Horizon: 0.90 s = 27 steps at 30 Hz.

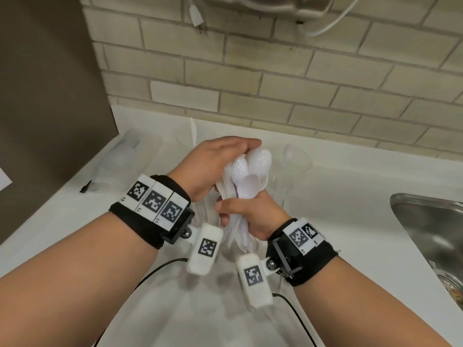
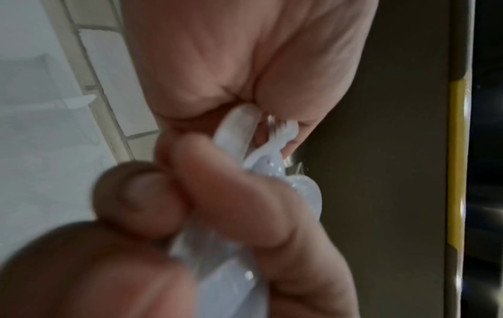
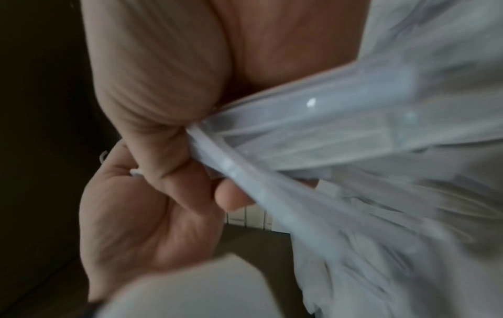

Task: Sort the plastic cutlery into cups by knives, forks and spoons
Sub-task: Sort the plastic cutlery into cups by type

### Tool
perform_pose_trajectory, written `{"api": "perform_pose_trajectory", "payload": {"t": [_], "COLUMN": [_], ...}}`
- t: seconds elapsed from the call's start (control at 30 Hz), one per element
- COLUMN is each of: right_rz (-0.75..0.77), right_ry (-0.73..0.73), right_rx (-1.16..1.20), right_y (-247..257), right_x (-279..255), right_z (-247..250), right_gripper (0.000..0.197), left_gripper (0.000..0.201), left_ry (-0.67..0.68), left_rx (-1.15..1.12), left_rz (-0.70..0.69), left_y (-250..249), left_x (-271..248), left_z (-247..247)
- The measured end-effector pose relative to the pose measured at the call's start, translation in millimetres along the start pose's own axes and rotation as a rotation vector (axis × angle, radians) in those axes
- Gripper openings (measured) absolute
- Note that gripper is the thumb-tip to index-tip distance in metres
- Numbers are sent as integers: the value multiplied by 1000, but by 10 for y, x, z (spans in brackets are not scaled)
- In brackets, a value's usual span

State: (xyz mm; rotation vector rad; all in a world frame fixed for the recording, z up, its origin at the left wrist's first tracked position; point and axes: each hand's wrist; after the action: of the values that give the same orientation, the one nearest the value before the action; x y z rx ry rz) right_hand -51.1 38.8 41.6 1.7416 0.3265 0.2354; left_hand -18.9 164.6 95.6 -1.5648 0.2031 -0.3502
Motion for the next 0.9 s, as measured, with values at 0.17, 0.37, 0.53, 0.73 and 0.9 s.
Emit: {"api": "perform_pose_trajectory", "payload": {"t": [0.17,0.37,0.53,0.73,0.9], "right_rz": [-117,-135,-129,-79,-113], "right_ry": [92,181,44,21,190], "right_rx": [-9,-35,-94,70,29], "right_y": [59,85,63,138,117], "right_x": [-21,-43,4,-4,-51], "right_z": [37,21,-64,-14,-122], "right_gripper": [28,21,24,23,35], "left_gripper": [53,48,43,92,53], "left_ry": [2,68,-217,172,375], "left_rx": [71,333,349,-230,-40], "left_rz": [-205,-254,-263,9,194], "left_y": [62,33,121,312,291], "left_x": [-34,-62,0,-77,-256], "left_z": [48,41,19,259,173]}}
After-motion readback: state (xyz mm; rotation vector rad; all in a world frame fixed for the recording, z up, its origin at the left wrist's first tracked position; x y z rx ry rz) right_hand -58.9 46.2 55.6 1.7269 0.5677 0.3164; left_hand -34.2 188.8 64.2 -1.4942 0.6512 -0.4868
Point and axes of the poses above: each hand's wrist, its own x-axis towards the middle knuckle, its own z-axis out of the back of the hand, y = z × x, and after that the axes turned 2 degrees about z, right-handed
